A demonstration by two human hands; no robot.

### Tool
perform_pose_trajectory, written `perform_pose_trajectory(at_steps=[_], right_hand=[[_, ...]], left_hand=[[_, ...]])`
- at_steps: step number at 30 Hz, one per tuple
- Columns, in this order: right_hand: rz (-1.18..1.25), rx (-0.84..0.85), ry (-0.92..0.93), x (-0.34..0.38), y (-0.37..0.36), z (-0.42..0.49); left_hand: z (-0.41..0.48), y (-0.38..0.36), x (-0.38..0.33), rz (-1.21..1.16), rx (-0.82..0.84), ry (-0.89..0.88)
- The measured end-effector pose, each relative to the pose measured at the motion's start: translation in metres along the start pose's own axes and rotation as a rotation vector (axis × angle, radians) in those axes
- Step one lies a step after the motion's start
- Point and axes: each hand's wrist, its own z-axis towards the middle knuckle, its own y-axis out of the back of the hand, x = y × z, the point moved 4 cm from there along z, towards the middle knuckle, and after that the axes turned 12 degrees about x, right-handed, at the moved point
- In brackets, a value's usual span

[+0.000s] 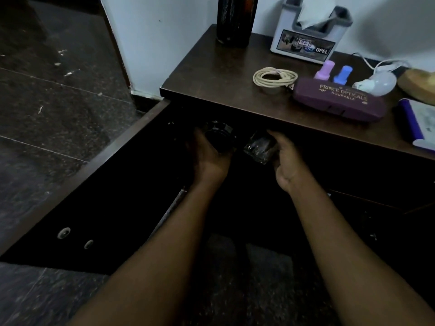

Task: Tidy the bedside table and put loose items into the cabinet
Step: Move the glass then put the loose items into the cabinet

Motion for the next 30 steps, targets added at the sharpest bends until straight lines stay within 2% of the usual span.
perform_pose_trajectory(at_steps=[4, 7, 9, 17, 20, 24, 28, 30], right_hand=[[-0.021, -0.002, -0.028, -0.001, 0.0, 0.011], [-0.022, 0.051, -0.068, -0.002, -0.007, 0.018], [-0.032, 0.12, -0.095, -0.002, -0.018, 0.02], [-0.07, 0.206, -0.152, 0.005, -0.055, 0.031], [-0.22, 0.178, -0.185, 0.006, -0.064, 0.033], [-0.485, 0.152, -0.132, 0.009, -0.076, 0.031], [-0.836, 0.141, -0.203, 0.011, -0.084, 0.034], [-0.885, 0.11, -0.242, 0.009, -0.086, 0.039]], left_hand=[[0.013, -0.005, 0.011, 0.067, 0.029, 0.096], [0.026, -0.012, 0.007, 0.047, 0.169, 0.085], [0.029, -0.011, 0.005, 0.044, 0.206, 0.059], [0.019, -0.003, 0.012, -0.037, 0.094, 0.071], [0.024, 0.0, 0.012, -0.068, 0.091, 0.08], [0.026, -0.003, 0.014, -0.105, 0.08, 0.074], [0.027, -0.003, 0.015, -0.138, 0.066, 0.083], [0.028, -0.003, 0.014, -0.159, 0.046, 0.076]])
